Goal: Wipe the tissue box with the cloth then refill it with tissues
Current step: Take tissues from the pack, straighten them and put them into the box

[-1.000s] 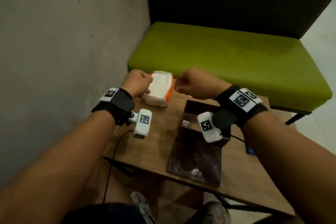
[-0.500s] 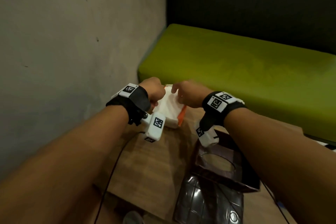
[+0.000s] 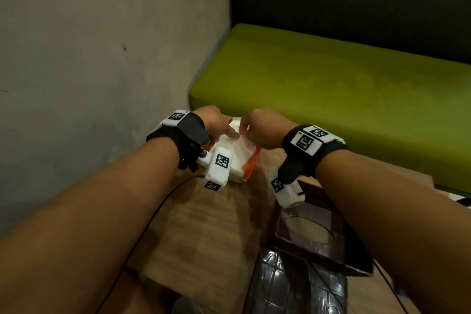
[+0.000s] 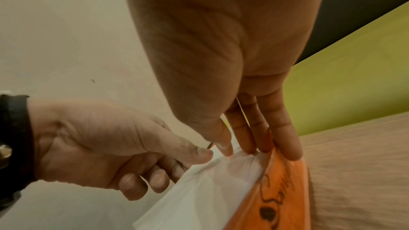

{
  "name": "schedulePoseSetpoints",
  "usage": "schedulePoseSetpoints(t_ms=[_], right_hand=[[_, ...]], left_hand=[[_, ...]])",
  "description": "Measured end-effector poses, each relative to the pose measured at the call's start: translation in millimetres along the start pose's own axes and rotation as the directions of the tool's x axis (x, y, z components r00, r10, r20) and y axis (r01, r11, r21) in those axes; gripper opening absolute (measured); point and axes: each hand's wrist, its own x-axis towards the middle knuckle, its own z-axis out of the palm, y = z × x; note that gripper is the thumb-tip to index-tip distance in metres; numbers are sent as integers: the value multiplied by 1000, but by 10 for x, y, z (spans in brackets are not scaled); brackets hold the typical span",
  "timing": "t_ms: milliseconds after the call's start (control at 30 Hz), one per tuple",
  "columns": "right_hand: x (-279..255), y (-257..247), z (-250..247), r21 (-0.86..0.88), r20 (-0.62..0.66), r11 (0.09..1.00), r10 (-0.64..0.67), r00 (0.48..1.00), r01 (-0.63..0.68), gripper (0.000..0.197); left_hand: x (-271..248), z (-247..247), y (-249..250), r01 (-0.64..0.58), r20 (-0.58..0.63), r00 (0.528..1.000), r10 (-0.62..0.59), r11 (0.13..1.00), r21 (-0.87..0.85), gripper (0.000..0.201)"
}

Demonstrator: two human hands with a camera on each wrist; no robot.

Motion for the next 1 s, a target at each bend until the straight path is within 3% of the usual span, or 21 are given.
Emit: schedulePoseSetpoints(t_ms=[167,367,633,1000], right_hand=[[-12,13,19,30,12,999,18,1000,-19,28],[-45,47,17,47,14,998,32,999,-32,30],[-103,67,15,63,-30,997,37,999,-35,30],[-232,40,-40,178,-146,982,83,986,-56,35]], left_hand=[[-165,34,64,-46,31,999,45,998,34,35],[-164,103,26,36,61,998,-30,994,-101,25],[-255,144,42,-11,-8,1000,9,984,-177,30],[-296,124,-11,-26,15,999,31,965,-262,20]])
